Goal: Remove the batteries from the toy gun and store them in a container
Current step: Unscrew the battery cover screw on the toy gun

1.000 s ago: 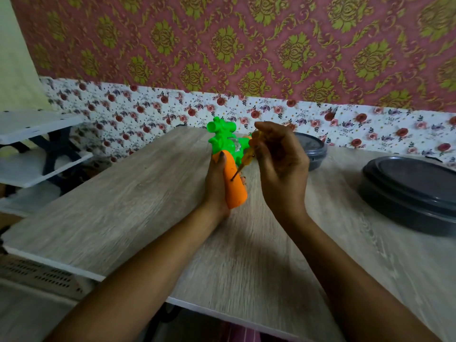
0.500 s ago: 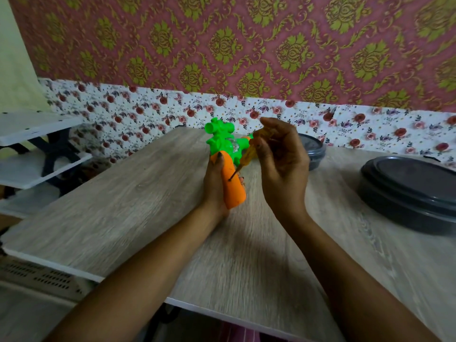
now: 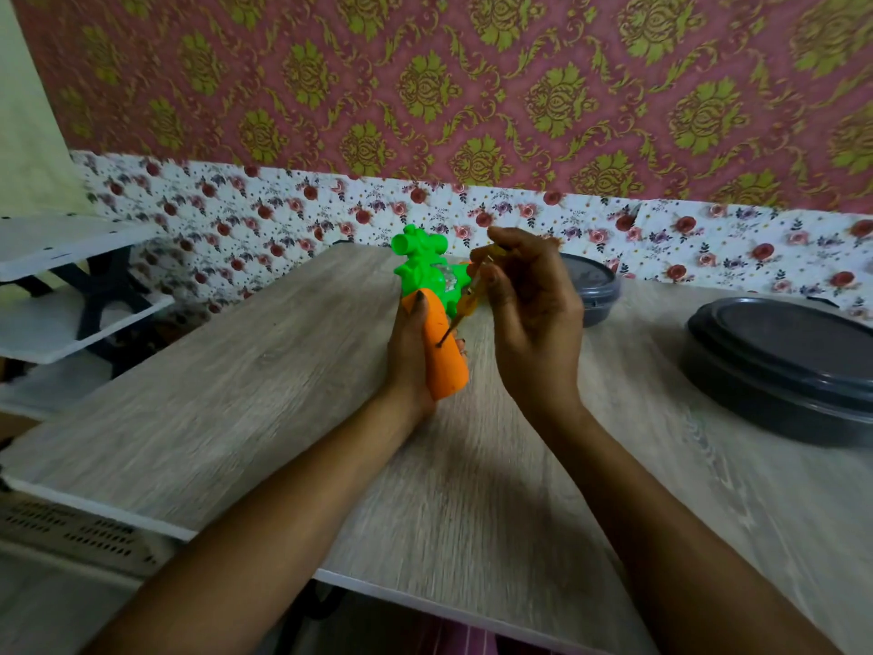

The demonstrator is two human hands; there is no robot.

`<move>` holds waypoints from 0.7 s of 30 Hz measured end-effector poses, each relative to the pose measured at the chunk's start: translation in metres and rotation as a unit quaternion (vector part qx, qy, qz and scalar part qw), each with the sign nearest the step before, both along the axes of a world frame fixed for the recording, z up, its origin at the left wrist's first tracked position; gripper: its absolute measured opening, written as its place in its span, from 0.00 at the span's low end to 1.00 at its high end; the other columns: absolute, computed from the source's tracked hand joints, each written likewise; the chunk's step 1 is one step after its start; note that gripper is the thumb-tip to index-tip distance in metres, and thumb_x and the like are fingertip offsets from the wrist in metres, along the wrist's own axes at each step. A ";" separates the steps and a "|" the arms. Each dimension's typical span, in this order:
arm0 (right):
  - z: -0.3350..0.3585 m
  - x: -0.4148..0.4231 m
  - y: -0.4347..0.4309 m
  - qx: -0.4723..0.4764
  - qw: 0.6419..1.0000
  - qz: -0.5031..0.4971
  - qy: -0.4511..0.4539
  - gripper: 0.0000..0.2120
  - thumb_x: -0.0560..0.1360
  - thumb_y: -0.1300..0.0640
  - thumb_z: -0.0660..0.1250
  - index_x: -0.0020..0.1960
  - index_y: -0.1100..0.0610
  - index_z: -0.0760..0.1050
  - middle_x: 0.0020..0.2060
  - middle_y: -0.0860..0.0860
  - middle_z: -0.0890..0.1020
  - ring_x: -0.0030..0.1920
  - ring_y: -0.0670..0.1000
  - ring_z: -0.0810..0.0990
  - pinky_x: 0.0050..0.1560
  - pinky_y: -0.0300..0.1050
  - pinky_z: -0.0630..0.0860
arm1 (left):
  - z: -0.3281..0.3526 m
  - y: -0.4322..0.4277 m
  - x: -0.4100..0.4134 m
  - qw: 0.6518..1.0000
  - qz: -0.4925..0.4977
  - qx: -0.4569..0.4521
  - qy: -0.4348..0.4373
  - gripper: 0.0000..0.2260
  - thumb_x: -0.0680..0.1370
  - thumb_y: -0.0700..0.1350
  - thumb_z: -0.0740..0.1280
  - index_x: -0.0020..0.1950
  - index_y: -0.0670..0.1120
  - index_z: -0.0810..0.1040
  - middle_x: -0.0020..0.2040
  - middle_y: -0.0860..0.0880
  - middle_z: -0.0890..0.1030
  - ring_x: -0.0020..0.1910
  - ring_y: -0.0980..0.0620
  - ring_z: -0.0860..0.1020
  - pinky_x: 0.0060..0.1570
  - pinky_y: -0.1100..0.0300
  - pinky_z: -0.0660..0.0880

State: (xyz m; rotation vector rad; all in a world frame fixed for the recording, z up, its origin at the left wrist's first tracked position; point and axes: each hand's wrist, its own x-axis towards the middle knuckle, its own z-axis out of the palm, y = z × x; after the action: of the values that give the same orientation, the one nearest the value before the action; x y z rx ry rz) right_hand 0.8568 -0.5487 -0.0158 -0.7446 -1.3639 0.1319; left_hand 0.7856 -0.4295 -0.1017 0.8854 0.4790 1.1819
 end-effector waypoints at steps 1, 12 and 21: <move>0.000 -0.001 -0.001 -0.004 1.000 0.014 0.007 0.12 0.76 0.66 0.59 0.57 0.56 0.71 0.50 0.56 0.80 0.54 0.50 0.80 0.54 0.44 0.77 | 0.000 -0.001 -0.001 1.000 0.006 -0.005 0.011 0.37 0.66 0.62 0.70 0.72 0.51 0.66 0.68 0.35 0.70 0.67 0.32 0.68 0.68 0.34 0.60; 0.000 0.002 0.000 0.023 0.999 -0.027 0.004 0.13 0.75 0.66 0.61 0.54 0.51 0.73 0.45 0.48 0.79 0.48 0.45 0.80 0.49 0.40 0.77 | 0.000 0.000 0.000 1.000 -0.018 -0.008 0.022 0.40 0.64 0.63 0.73 0.72 0.50 0.66 0.67 0.33 0.70 0.65 0.30 0.69 0.65 0.35 0.65; 0.002 -0.001 0.000 0.015 0.999 -0.010 0.037 0.10 0.72 0.61 0.67 0.47 0.48 0.75 0.42 0.54 0.79 0.45 0.53 0.80 0.46 0.50 0.78 | 0.000 0.001 -0.001 1.000 -0.012 0.022 -0.002 0.36 0.68 0.61 0.70 0.72 0.50 0.65 0.69 0.37 0.70 0.67 0.30 0.67 0.67 0.34 0.62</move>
State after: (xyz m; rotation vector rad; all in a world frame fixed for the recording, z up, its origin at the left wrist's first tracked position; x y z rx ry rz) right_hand 0.8555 -0.5483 -0.0142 -0.7215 -1.2853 0.1210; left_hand 0.7849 -0.4288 -0.1015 0.9237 0.4393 1.1751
